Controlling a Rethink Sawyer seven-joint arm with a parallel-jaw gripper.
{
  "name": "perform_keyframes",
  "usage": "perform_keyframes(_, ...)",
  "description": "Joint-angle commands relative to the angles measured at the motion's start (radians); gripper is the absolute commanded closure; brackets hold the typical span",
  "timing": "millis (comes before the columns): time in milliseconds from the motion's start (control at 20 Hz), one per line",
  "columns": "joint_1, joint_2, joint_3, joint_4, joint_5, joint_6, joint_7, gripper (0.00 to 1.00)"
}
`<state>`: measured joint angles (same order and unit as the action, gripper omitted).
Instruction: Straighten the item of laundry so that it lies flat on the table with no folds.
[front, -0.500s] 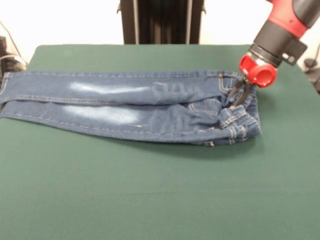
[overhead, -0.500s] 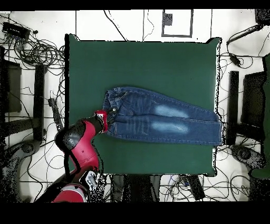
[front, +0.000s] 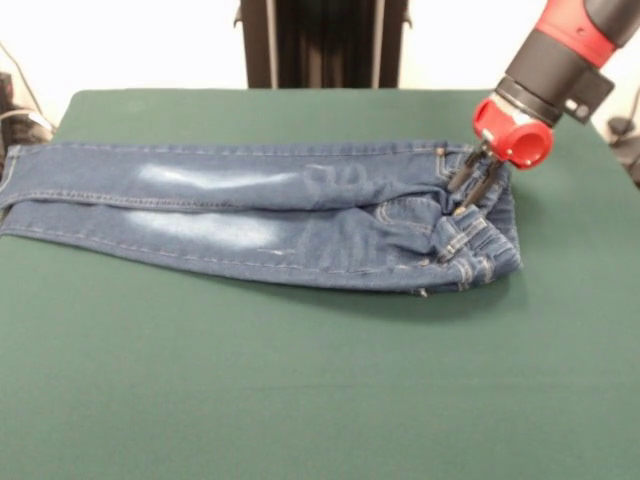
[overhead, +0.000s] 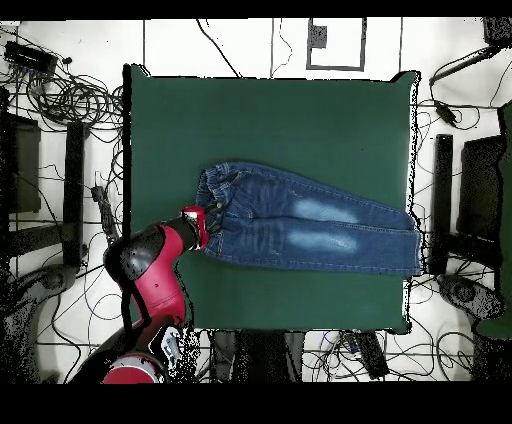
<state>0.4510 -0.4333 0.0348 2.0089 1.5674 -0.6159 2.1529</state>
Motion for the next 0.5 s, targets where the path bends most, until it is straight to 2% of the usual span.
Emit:
perform_keyframes(50, -0.011, 0.036, 0.057, 0.007, 0.035, -0.023, -0.329, 0.00)
perform_keyframes(400, -0.014, 0.042, 0.054, 0.002, 0.017, -0.015, -0.325, 0.00)
perform_keyframes(500, -0.015, 0.049, 0.046, -0.003, -0.019, 0.010, -0.307, 0.00)
